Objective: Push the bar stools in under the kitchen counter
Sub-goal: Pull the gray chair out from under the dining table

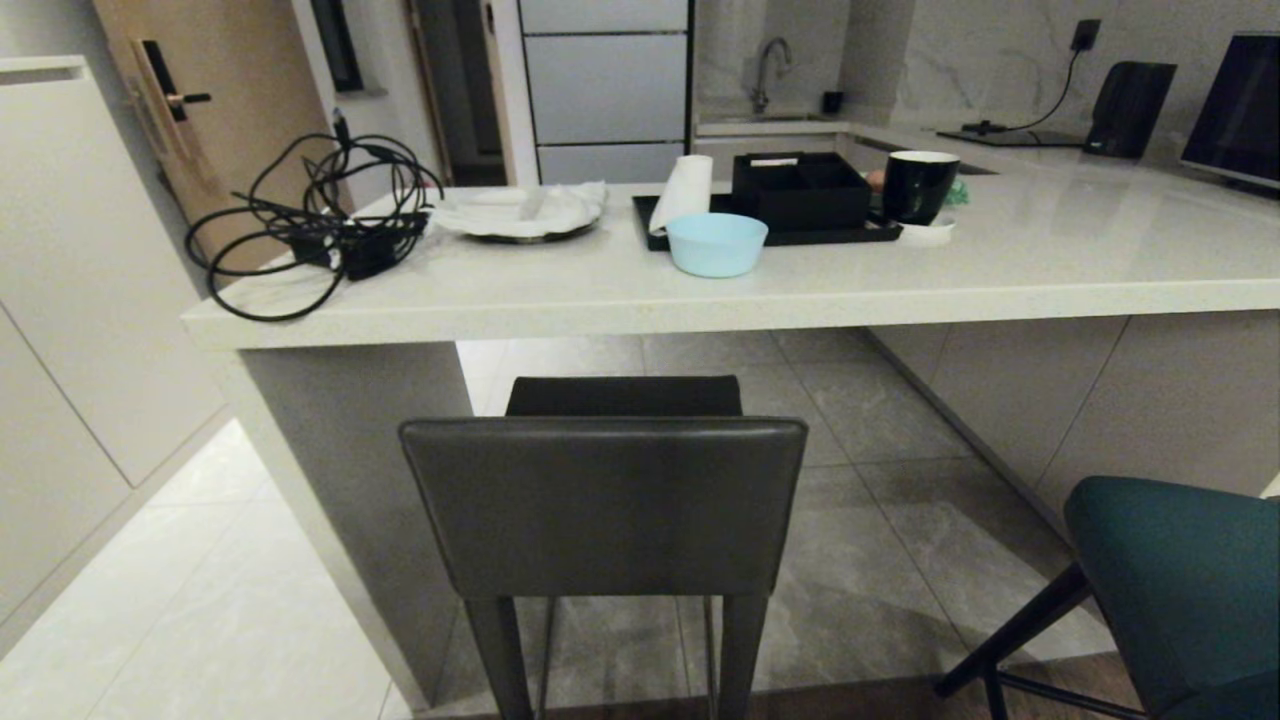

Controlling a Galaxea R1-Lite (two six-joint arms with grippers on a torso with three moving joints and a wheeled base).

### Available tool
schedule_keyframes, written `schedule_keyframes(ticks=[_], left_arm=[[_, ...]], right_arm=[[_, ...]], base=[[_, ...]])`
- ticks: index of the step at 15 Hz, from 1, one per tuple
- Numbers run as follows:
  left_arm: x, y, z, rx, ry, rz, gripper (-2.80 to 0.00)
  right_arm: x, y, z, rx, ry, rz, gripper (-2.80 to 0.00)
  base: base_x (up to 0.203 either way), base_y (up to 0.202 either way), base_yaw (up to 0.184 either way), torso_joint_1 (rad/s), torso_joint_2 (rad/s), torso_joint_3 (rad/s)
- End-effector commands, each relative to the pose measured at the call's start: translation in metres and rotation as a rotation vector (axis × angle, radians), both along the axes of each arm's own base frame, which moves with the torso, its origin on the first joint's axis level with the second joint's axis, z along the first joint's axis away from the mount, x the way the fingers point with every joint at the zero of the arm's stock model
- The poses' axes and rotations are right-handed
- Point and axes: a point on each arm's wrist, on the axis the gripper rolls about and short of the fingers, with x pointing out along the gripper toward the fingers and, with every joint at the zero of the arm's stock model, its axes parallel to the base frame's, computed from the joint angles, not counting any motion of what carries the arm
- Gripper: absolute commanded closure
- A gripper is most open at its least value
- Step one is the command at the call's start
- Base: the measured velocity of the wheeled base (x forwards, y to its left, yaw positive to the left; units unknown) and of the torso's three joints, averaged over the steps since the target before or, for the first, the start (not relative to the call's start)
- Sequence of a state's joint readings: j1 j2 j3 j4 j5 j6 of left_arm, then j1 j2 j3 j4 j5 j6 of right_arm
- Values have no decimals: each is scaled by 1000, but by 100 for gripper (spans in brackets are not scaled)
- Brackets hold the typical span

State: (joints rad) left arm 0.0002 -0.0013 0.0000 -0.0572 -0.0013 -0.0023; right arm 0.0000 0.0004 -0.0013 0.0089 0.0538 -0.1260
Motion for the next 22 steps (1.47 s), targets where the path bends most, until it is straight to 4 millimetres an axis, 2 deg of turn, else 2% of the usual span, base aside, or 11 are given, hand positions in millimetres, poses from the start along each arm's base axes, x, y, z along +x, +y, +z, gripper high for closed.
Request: schedule_keyframes(ticks=[1, 8, 18, 22], left_arm=[[1, 0, -5, -2, 17, -1, 0], [1, 0, -5, -7, 22, -2, 0], [1, 0, -5, -12, 19, 0, 0], [1, 0, -5, -4, 17, 2, 0]], right_arm=[[0, 0, 0, 2, -2, 0, 0], [0, 0, 0, 28, -2, -3, 0], [0, 0, 0, 25, -2, -3, 0], [0, 0, 0, 29, -4, -4, 0]], base=[[0, 0, 0, 0, 0, 0], [0, 0, 0, -1, 0, -7], [0, 0, 0, 4, 1, -176], [0, 0, 0, 1, 4, -45]])
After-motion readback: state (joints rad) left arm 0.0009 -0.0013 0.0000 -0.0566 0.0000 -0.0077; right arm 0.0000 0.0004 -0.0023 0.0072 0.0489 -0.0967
